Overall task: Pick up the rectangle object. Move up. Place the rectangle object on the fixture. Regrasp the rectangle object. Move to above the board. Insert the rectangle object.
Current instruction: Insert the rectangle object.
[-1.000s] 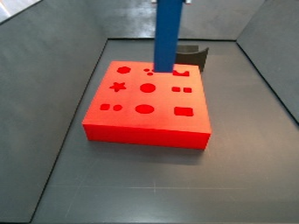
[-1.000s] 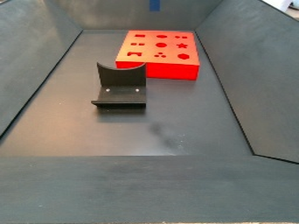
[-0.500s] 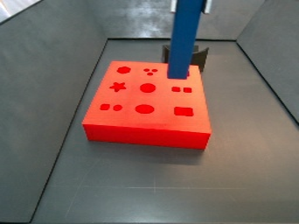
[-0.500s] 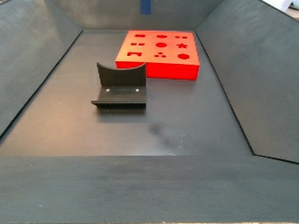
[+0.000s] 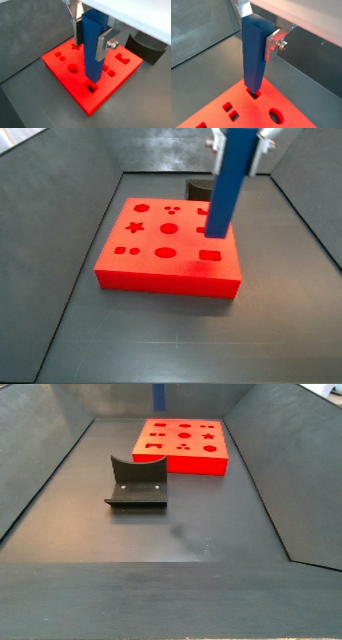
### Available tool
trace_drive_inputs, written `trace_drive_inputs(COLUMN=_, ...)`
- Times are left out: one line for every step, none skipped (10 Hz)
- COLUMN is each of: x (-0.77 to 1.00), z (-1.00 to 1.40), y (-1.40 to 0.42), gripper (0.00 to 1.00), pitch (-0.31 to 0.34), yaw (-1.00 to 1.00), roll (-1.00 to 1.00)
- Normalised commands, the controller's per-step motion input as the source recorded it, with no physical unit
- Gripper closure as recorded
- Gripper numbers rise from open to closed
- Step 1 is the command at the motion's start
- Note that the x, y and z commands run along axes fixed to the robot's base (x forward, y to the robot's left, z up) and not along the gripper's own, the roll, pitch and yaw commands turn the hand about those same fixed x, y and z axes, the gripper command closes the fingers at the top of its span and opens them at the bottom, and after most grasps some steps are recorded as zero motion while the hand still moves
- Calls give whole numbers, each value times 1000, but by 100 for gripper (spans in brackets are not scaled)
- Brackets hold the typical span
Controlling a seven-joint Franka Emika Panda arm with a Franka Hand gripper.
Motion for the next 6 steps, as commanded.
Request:
trace_drive_inputs(x=249, z=-329, y=-57, gripper=100, pitch=29, yaw=0, roll=60)
trace_drive_inputs(x=143, z=-286, y=-49, gripper=100, pitch=19, yaw=0, roll=37)
trace_drive_inputs(x=37, z=-226, y=-34, gripper=100, pitch=0, yaw=17, roll=1)
trace_drive_inputs(x=0, z=-294, y=-63, gripper=100, pitch=0, yaw=31, roll=10)
trace_drive_inputs(x=0, z=-309, y=-49, gripper=100, pitch=-17, yaw=80, roll=0)
trace_drive_inputs(x=-6, z=-274, y=-9, gripper=100, pitch=-44, yaw=186, roll=0)
